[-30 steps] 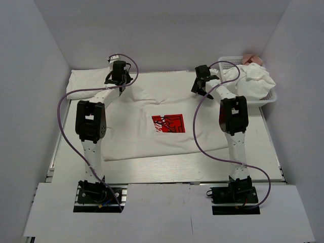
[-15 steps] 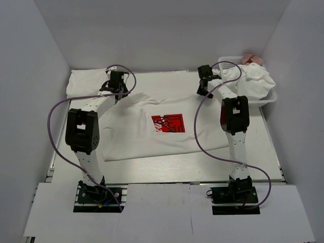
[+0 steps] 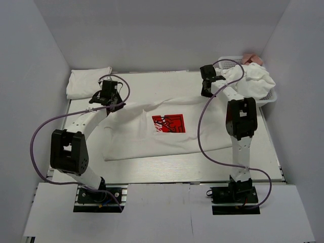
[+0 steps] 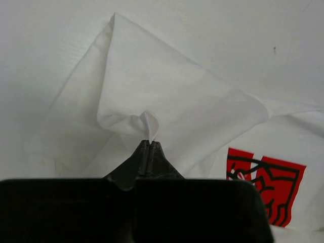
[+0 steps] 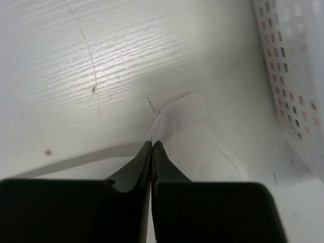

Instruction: Fold and stack the t-shirts

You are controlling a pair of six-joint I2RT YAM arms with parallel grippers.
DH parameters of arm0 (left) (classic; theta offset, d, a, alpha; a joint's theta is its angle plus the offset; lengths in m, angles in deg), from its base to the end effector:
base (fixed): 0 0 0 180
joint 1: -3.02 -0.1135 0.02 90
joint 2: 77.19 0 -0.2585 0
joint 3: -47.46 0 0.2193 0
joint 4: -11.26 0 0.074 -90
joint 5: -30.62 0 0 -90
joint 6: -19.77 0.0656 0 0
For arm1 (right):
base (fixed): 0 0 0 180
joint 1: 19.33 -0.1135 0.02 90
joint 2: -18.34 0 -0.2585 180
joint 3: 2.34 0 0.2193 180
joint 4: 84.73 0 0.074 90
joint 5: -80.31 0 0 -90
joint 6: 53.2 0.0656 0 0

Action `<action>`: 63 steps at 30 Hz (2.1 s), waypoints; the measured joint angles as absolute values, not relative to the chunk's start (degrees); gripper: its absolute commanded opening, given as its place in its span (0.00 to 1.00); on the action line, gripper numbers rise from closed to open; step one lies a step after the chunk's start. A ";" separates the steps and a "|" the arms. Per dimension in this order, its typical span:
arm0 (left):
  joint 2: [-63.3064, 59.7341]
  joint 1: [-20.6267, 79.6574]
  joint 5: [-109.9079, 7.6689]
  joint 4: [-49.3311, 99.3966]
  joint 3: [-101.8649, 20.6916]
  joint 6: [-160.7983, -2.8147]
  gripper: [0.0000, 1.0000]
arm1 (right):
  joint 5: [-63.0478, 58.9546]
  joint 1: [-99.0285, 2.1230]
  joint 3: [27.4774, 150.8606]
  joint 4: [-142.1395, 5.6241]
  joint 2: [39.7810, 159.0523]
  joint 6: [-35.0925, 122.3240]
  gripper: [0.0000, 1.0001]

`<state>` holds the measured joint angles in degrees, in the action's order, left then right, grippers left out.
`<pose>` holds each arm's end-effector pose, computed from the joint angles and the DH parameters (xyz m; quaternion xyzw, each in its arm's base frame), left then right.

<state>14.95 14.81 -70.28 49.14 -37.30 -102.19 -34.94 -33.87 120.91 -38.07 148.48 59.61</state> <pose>0.3398 -0.0583 0.2453 -0.1968 0.9000 -0.0597 0.3843 0.4751 0.0943 0.1776 0.1350 0.9195 -0.0990 0.3556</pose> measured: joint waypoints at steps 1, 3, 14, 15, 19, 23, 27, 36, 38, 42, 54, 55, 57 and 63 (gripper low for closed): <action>14.14 14.81 -69.93 50.18 -36.25 -102.67 0.00 | -34.99 -33.94 119.46 -38.40 146.84 59.30 0.00; 12.63 14.81 -68.92 52.30 -34.57 -103.74 0.00 | -34.97 -33.98 116.65 -39.42 143.39 58.71 0.00; -4.14 14.81 -66.56 61.31 -29.17 -110.39 0.00 | -33.35 -34.07 104.25 -45.30 129.97 54.76 0.00; -6.08 14.81 -65.99 61.59 -28.38 -110.69 0.00 | -32.93 -34.07 102.77 -46.11 129.18 54.47 0.00; -13.23 14.81 -63.78 62.27 -23.73 -111.68 0.00 | -31.77 -34.07 98.02 -47.97 126.43 54.04 0.00; -16.79 14.81 -59.81 63.76 -17.65 -112.36 0.00 | -30.90 -34.07 92.82 -50.72 123.04 53.93 0.00; -17.45 14.81 -57.12 66.14 -12.80 -113.43 0.00 | -30.35 -34.09 87.33 -52.38 119.00 54.32 0.00; -16.11 14.81 -52.05 68.61 -6.90 -113.71 0.83 | -30.53 -34.11 71.82 -58.70 110.43 58.43 0.00; -15.79 14.81 -51.17 68.98 -6.46 -113.25 0.99 | -30.77 -34.13 67.25 -60.14 108.57 59.52 0.09; -15.02 14.81 -50.39 68.78 -6.96 -113.08 0.99 | -32.41 -34.13 60.93 -61.80 106.87 62.60 0.23; 4.15 14.81 -50.08 55.28 -18.33 -111.00 0.99 | -45.61 -34.07 59.90 -60.71 95.13 68.20 0.90; 7.43 14.81 -50.10 54.64 -20.34 -110.61 0.99 | -45.08 -34.07 59.88 -61.10 94.61 67.32 0.90; 13.55 14.81 -50.17 52.89 -23.77 -110.04 0.99 | -42.16 -34.07 59.80 -63.12 94.10 64.72 0.90; 23.56 14.57 -49.75 51.30 -29.58 -109.41 0.99 | -36.56 -34.68 65.08 -63.64 100.99 61.49 0.90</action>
